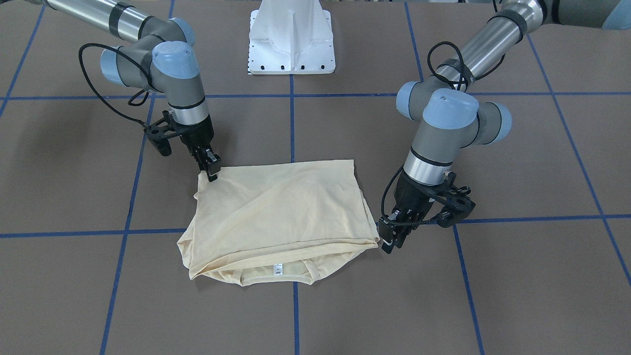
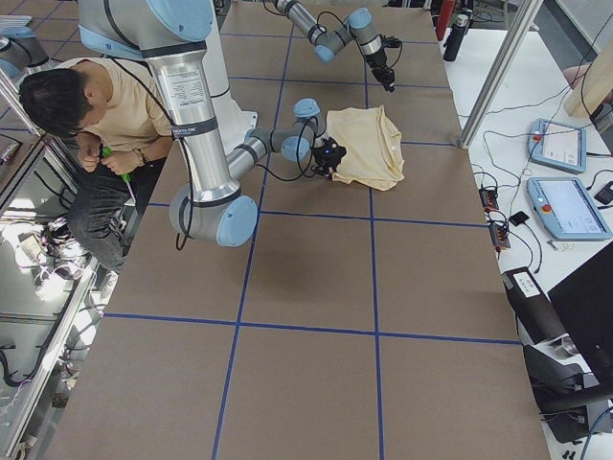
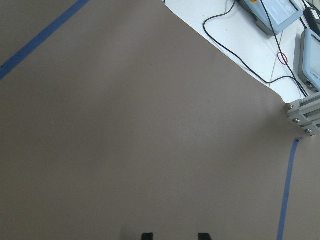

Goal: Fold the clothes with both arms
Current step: 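Lower the right gripper and grasp the folded shirt's side edge, then drag the shirt toward the robot with the right gripper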

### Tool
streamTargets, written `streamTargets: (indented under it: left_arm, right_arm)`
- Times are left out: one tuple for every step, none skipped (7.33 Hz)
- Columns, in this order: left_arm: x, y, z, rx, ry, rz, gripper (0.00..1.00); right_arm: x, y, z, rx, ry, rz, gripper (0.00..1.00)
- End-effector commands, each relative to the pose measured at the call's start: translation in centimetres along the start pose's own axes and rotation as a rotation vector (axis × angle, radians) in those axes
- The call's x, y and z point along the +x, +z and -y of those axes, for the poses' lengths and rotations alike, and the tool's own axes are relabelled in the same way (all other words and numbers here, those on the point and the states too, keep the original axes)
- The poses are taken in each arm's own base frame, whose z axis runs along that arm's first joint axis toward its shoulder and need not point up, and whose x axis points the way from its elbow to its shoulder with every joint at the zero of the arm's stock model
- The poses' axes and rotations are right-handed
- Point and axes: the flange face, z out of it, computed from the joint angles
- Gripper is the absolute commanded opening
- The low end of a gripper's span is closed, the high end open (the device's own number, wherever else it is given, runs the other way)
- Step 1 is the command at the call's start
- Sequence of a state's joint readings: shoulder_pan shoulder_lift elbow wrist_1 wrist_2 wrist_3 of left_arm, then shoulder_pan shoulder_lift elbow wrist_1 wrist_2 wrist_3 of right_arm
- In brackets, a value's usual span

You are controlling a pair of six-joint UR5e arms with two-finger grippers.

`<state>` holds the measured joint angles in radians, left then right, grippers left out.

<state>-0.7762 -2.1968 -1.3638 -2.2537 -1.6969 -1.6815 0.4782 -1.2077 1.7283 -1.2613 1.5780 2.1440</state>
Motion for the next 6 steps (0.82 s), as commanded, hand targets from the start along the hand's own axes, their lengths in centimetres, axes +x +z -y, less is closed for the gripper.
streamTargets:
  left_arm:
    - [-0.7,0.2,0.1,0.000,0.001,0.008,0.42]
    - [-0.6,0.1,0.1,-0.002,0.001,0.004,0.42]
    - [-0.3,0.0,0.0,-0.005,0.002,-0.002,0.41]
    - [0.6,-1.0,-0.3,-0.017,0.006,-0.028,0.41]
    - [1.9,-2.8,-0.6,-0.023,0.011,-0.067,0.39]
    - [2.5,-3.8,-0.7,-0.054,0.011,-0.082,0.39]
  right_arm:
    - [-0.4,-1.6,0.7,-0.007,0.008,0.017,0.00]
    - [1.6,-3.9,1.7,-0.016,0.006,0.026,0.00]
    - [4.0,-6.8,2.6,-0.032,0.004,0.037,0.00]
    - [6.4,-8.6,-0.4,-0.068,-0.040,-0.006,0.00]
    - [8.9,-11.3,-5.4,-0.107,-0.117,-0.091,0.00]
    - [11.6,-13.8,-9.6,-0.146,-0.194,-0.173,0.00]
